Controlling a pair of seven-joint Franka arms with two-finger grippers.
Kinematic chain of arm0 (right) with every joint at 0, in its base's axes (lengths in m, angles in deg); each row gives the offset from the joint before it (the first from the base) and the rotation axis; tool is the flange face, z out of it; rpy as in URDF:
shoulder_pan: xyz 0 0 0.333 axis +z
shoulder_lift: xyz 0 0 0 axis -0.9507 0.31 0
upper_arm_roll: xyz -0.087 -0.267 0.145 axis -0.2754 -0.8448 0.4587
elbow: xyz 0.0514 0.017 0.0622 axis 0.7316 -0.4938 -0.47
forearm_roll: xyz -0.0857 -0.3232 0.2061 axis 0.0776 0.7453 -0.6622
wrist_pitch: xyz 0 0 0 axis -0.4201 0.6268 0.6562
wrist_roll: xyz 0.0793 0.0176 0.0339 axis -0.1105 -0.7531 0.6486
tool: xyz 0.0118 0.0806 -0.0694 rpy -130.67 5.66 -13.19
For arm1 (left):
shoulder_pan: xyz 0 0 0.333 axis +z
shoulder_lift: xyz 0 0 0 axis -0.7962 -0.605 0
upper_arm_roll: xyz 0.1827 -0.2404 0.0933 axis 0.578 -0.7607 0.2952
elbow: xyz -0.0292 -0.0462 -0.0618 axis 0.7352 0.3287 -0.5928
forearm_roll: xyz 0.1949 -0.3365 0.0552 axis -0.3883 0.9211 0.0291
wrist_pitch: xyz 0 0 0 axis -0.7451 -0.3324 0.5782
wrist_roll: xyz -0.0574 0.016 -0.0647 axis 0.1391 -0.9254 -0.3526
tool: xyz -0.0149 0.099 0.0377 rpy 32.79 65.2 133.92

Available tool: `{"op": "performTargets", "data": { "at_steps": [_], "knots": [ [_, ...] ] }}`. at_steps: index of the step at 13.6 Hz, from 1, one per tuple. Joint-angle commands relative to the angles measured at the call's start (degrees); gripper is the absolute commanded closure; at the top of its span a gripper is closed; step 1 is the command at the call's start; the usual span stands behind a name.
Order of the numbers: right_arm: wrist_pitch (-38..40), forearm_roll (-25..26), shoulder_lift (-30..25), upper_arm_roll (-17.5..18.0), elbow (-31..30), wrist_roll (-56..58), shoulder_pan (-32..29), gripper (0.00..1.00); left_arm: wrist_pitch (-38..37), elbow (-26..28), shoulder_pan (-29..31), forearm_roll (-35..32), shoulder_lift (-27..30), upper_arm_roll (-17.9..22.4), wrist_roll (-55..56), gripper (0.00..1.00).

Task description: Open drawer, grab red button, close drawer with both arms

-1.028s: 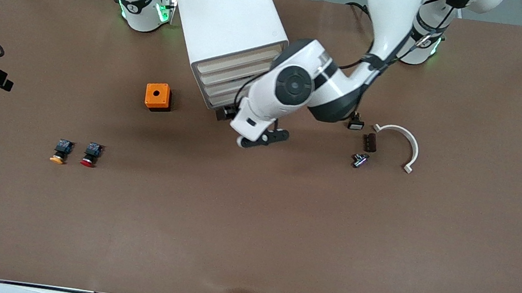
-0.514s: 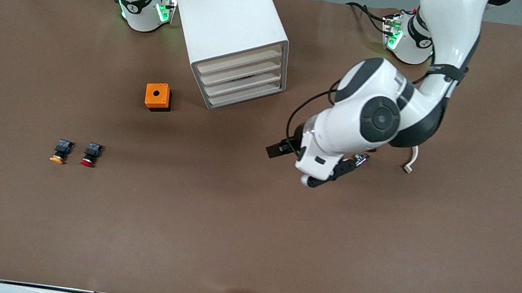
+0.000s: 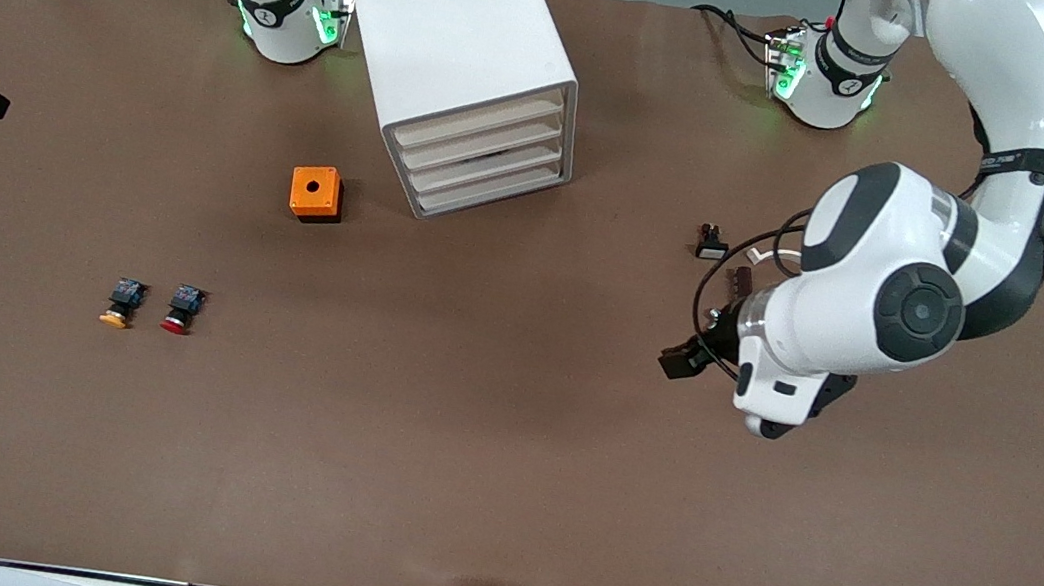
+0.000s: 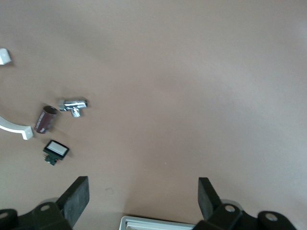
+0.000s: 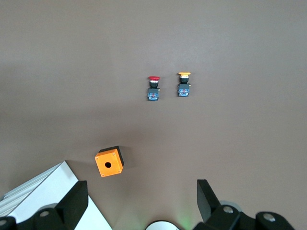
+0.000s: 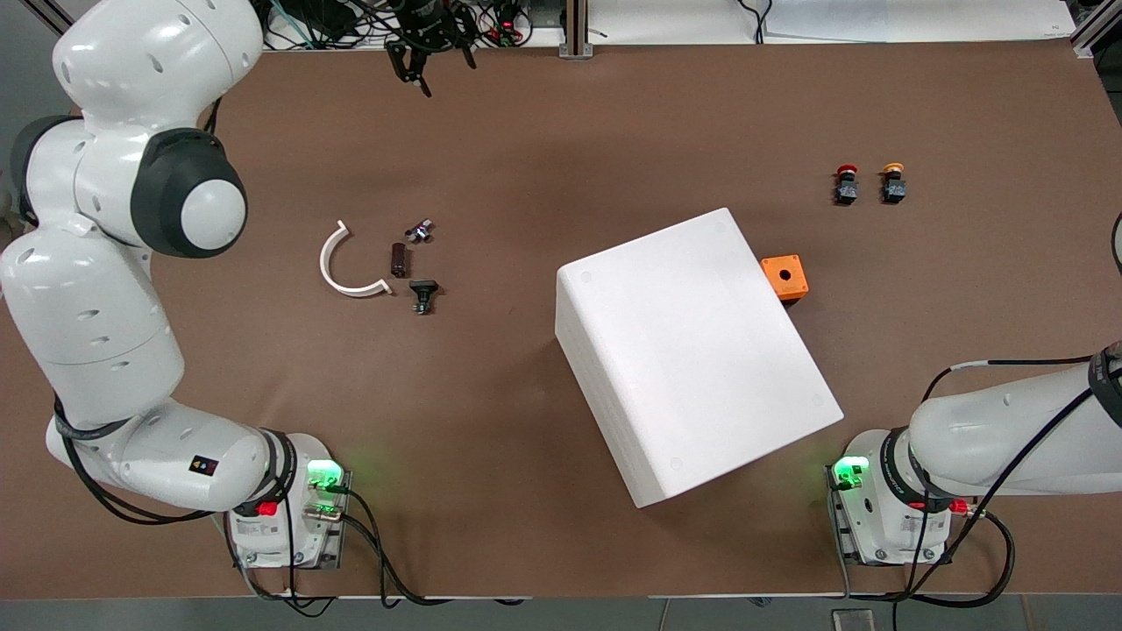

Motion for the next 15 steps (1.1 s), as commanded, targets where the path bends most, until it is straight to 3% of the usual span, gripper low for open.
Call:
{"op": "performTargets", "data": {
  "at_steps": [1,3,6,9,15],
  "knots": [
    [-0.3,-0.4,-2.5,-0.4,-3.4,2.0,-0.1,0.0,-1.0,1.6,2.6,-1.1,1.6,-1.0,-0.4,0.0],
    [-1.6,-0.8,-5.5,-0.7,-8.4,2.8,-0.6,0.0,-1.0,1.6,3.9,-1.1,1.6,-1.0,-0.6,0.0],
    [-9.4,-2.5,-15.4,-1.9,-22.8,2.6,-0.4,0.0,-1.0,1.6,5.6,-0.9,1.6,-1.1,-5.1,0.0],
    [-9.6,-2.4,-15.7,-1.8,-23.2,2.7,-0.4,0.0,-1.4,3.3,7.4,-0.4,2.7,-1.1,-19.1,0.0],
    [-11.7,0.3,-15.6,-1.5,-23.0,3.5,-0.5,0.0,-1.3,13.7,10.5,-3.6,9.1,-0.9,-36.6,0.0]
  ]
}}
